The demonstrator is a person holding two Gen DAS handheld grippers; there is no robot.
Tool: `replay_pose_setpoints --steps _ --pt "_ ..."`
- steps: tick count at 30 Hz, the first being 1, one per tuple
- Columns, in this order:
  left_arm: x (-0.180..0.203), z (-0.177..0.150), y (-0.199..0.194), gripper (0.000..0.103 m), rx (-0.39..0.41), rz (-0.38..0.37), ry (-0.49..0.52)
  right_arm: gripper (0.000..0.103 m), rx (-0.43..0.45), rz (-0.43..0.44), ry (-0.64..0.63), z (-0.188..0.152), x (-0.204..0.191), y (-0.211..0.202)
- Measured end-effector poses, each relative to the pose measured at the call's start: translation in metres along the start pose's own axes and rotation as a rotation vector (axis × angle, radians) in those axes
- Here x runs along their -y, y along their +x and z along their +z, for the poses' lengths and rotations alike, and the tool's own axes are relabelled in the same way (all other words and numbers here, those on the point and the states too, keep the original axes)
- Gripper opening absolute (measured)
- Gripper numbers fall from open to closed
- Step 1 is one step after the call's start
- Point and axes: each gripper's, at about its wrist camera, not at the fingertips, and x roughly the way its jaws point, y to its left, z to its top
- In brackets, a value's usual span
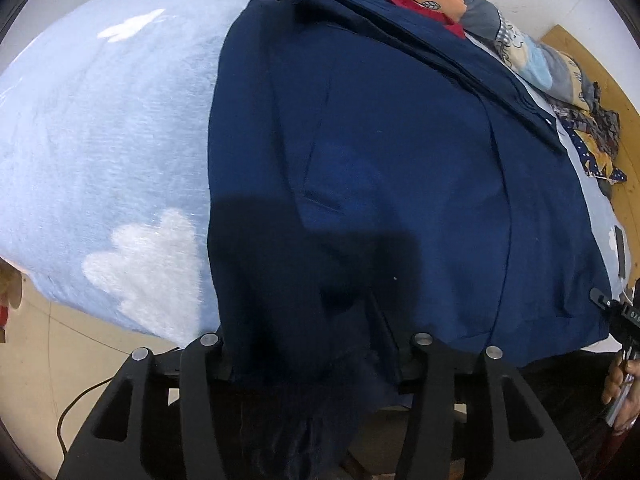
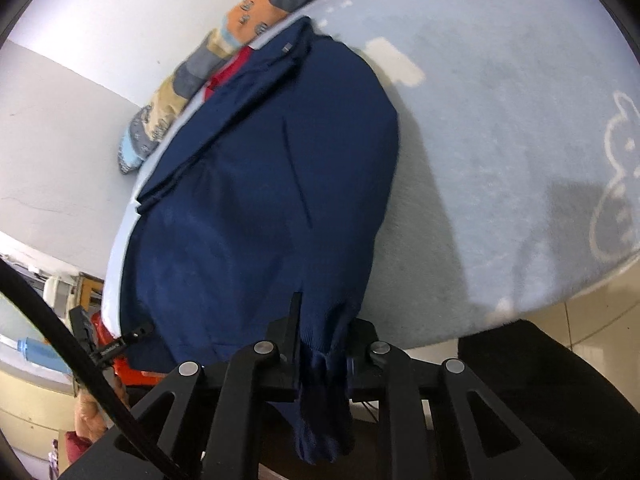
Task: Fold large clothes
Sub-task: 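Lift the hem with both tools and fold it over toward the collar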
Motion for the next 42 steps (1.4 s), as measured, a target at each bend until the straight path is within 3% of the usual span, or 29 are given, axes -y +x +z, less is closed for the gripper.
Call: replay_pose_setpoints --steps 1,2,4,5,6,7,8,10,13,16,23,26,32,42 --pt "-0.001 0.0 0.001 0.049 -0.002 -0.006 -0.001 0.021 -0.002 -0.005 0.002 -0.001 0.0 -0.001" --pt "0.001 -0.001 -0.001 0.038 0.002 -0.009 0.002 0.023 -0.007 -0.012 0.002 -0.001 0.0 0.001" --pt "0.003 -0.002 -0.001 0.023 0.007 -0.019 0.011 0.045 -0.023 -0.023 0.003 -0.001 0.0 0.006" --pt "0.004 -0.003 -0.003 0.023 0.015 -0.025 0.016 0.045 -0.038 -0.025 0.002 -0.002 0.0 0.011" --pt "0.006 -0.003 -0.006 0.022 0.026 -0.037 0.024 0.042 -0.049 -0.028 -0.005 -0.003 0.0 0.013" --pt "0.005 -0.005 -0.009 0.022 0.035 -0.046 0.031 0.016 -0.054 -0.03 -0.02 -0.005 -0.002 0.015" --pt "0.007 -0.006 -0.014 0.021 0.049 -0.051 0.037 0.014 -0.057 -0.02 -0.042 -0.006 -0.006 0.015" --pt "0.008 -0.007 -0.024 0.02 0.088 -0.081 0.042 0.013 -0.041 0.017 -0.069 -0.007 -0.013 0.009" --pt "0.006 -0.008 -0.05 0.02 0.182 -0.186 0.032 0.013 -0.015 0.103 -0.077 -0.009 -0.02 -0.003" --pt "-0.001 -0.008 -0.082 0.02 0.278 -0.252 0.032 0.013 0.039 0.258 -0.088 -0.005 -0.033 -0.021" --pt "-0.021 -0.011 -0.147 0.02 0.425 -0.318 0.021 0.013 0.228 0.475 -0.241 0.009 -0.073 -0.083" --pt "-0.028 -0.015 -0.169 0.02 0.463 -0.321 0.01 0.013 0.28 0.512 -0.277 0.008 -0.083 -0.107" --pt "-0.045 -0.001 -0.202 0.021 0.506 -0.324 -0.023 0.013 0.336 0.569 -0.23 0.012 -0.078 -0.136" --pt "-0.015 0.084 -0.213 0.022 0.545 -0.256 0.032 0.013 0.385 0.552 -0.152 0.071 -0.087 -0.143"
